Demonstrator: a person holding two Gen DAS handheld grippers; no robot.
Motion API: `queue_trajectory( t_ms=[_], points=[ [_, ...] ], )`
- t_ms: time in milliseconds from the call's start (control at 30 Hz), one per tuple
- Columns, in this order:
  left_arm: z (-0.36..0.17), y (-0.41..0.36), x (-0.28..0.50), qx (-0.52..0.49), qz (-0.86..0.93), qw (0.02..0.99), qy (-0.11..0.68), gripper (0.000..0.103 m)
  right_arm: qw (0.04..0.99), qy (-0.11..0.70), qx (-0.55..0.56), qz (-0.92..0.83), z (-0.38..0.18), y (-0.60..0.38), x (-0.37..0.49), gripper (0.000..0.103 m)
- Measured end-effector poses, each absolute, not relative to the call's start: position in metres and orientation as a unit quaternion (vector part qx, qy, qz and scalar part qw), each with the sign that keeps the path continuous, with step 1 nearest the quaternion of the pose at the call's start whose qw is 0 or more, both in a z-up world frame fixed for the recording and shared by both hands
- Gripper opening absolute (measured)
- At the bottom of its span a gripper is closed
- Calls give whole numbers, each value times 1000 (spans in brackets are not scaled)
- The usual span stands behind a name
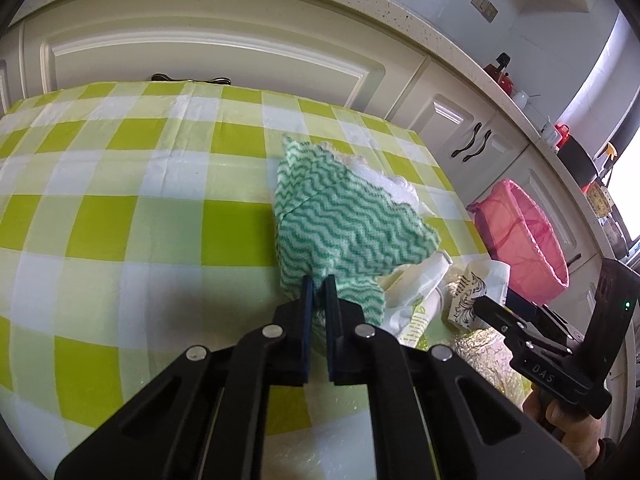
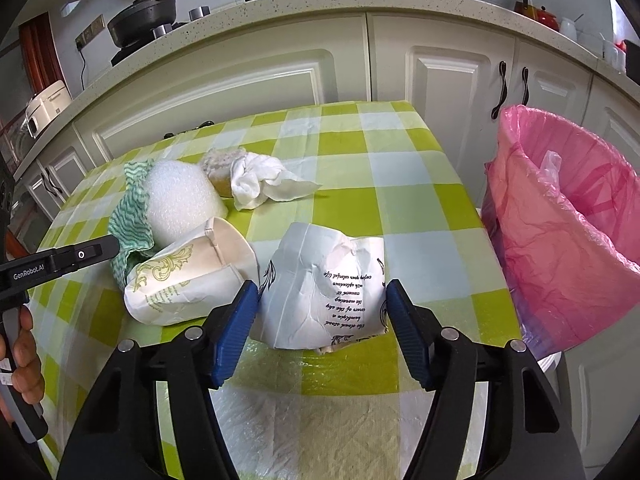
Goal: Collect trash
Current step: 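Grasp the green zigzag cloth with the left tool while the right tool grasps the white paper bag, then carry the cloth and paper bag over the pink bin and open both tools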
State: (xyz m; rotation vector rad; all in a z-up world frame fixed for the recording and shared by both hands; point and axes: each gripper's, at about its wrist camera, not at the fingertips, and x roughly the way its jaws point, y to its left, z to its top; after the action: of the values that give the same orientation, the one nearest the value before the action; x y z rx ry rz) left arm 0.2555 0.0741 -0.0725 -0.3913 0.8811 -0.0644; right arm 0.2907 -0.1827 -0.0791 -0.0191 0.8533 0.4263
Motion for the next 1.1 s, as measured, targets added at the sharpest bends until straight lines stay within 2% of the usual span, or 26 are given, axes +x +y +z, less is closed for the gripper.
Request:
queue_trajectory(
  t_ms=[533, 933, 1000, 1100],
  points=[
    [-18, 87, 224, -172, -10, 912, 374, 5, 909, 363, 3, 205, -33, -201, 268, 63],
    [35, 35, 237, -145, -53, 929, 336, 5, 930, 322, 16, 178, 7, -249, 273, 63],
    [42, 22, 245, -139, -65, 931, 332, 5, 933, 317, 16, 169, 13, -261, 277, 53],
    [51, -2, 258, -130, -84, 932, 328, 5, 938, 311, 16, 154, 23, -284, 287, 53]
  ],
)
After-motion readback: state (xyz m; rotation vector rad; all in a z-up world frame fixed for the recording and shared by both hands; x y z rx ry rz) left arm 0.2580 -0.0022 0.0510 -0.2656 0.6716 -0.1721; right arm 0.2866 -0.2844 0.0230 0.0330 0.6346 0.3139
